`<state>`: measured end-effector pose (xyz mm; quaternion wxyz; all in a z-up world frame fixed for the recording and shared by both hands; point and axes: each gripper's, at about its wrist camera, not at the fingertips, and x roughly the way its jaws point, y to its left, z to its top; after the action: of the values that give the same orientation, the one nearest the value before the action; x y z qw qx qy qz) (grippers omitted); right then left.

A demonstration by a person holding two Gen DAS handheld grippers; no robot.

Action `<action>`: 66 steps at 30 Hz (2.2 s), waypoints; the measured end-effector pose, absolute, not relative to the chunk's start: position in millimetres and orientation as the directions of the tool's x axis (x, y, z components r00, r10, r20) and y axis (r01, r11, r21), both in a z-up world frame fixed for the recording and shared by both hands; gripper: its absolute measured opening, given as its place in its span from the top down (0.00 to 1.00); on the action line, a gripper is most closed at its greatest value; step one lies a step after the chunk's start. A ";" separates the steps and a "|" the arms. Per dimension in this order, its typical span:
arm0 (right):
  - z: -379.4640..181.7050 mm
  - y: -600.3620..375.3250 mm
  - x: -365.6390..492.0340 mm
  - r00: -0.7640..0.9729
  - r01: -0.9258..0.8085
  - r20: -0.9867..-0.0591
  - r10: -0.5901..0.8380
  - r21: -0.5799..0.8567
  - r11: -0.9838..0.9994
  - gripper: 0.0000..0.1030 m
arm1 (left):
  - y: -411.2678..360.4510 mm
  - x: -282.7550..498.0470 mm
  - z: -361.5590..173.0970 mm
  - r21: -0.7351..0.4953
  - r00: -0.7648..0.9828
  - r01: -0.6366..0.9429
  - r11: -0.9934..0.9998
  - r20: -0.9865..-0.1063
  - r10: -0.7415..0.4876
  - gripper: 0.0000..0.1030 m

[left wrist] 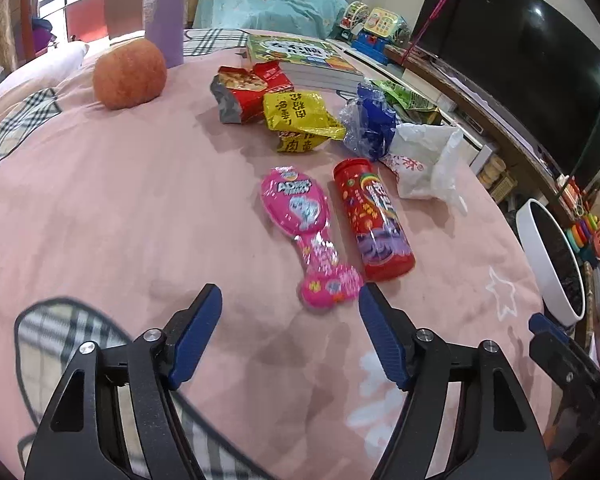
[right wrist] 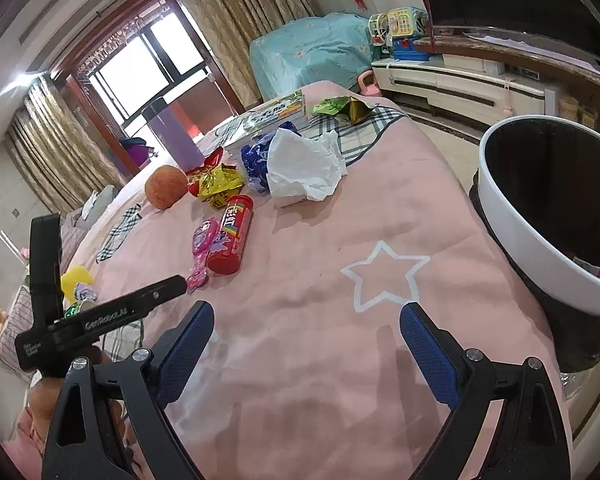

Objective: Collect trash
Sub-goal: 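Grasp the pink AD candy with the left tool while the right tool grasps the red rainbow tube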

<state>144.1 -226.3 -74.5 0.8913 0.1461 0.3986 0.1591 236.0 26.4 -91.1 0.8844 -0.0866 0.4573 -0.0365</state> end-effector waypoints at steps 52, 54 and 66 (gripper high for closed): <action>-102.1 -141.3 230.2 0.555 -0.269 -0.720 0.416 0.317 0.909 0.66 | 59.4 256.1 -106.3 -0.101 0.626 -0.053 0.993 -0.778 -0.046 0.55; -103.0 -142.5 235.1 0.544 -0.276 -0.719 0.433 0.334 0.901 0.66 | 58.4 255.9 -106.4 -0.102 0.629 -0.046 0.994 -0.776 -0.050 0.56; -100.6 -131.7 248.9 0.517 -0.349 -0.722 0.460 0.313 0.883 0.55 | 55.3 253.3 -106.3 -0.099 0.636 -0.055 0.994 -0.771 -0.042 0.57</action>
<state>248.9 -131.7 -100.6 0.8685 0.0642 0.4328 0.2330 253.3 55.3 -106.3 0.9027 -0.0567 0.4266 0.0035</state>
